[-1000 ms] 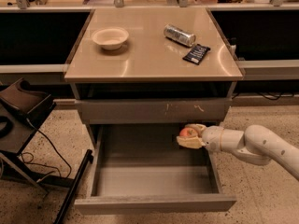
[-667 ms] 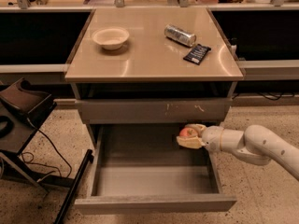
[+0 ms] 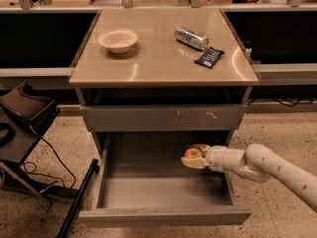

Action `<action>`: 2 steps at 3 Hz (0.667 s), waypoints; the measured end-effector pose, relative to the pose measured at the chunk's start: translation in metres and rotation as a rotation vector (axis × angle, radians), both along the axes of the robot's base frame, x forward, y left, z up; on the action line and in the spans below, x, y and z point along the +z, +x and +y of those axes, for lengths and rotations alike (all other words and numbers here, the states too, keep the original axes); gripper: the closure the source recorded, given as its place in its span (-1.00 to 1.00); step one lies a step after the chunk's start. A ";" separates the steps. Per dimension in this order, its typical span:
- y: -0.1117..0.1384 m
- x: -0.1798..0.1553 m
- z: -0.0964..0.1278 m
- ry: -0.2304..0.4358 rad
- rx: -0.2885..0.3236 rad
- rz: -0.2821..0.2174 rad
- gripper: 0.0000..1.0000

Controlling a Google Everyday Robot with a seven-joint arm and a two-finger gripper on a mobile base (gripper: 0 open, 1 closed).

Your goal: Place apple into middle drawer

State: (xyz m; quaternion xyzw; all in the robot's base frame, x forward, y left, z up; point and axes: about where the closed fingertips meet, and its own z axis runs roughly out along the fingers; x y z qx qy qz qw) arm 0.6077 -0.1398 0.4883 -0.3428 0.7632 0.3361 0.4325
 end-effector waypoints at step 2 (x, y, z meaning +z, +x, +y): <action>-0.004 -0.079 -0.008 -0.026 0.019 0.096 1.00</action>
Offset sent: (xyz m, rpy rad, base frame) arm -0.0092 -0.0196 -0.1162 -0.0548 0.1485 0.0089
